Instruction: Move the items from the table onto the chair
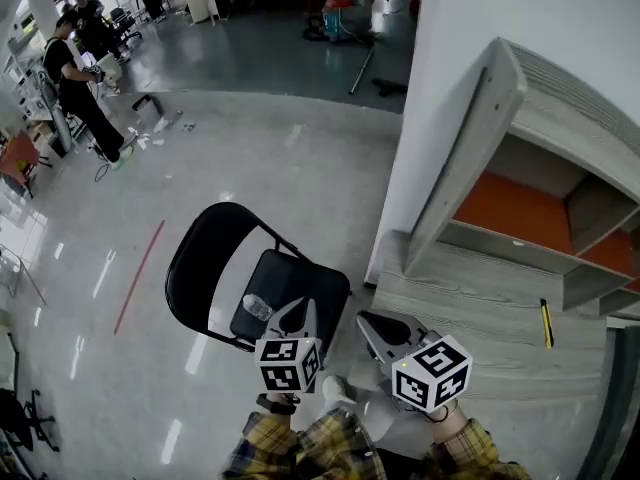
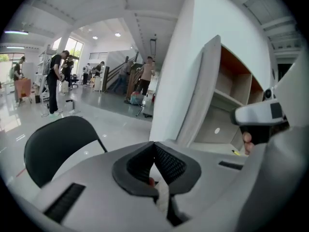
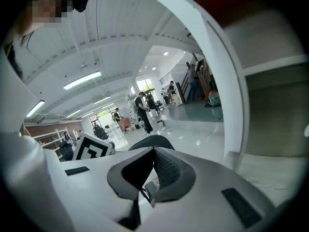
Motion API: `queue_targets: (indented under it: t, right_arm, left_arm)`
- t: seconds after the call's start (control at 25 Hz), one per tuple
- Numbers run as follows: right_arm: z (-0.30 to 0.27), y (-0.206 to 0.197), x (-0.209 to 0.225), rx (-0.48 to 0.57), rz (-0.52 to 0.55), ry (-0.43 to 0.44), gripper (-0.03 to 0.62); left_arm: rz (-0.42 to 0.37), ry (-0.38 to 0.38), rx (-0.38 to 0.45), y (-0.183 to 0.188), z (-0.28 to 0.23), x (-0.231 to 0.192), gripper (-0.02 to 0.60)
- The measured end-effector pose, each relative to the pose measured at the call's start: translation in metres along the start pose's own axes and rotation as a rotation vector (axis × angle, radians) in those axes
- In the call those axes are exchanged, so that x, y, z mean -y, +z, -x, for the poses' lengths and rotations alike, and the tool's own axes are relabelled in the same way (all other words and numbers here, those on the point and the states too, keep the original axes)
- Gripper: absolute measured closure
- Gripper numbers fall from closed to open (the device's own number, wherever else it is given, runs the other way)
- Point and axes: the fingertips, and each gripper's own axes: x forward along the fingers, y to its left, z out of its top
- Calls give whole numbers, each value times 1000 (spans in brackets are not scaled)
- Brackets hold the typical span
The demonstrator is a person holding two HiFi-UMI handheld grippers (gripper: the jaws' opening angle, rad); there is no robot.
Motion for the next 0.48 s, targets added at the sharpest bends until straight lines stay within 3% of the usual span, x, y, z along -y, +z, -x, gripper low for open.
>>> queue_targets:
  t: [0.2,0.48]
  right_arm:
    - [104,33,52,111,34,-92,577]
    - [273,37,121,202,54,-235,577]
  left_arm:
    - [-72,-101,51,49,3,115,577]
    - [-114,-245,93,54,14,293,577]
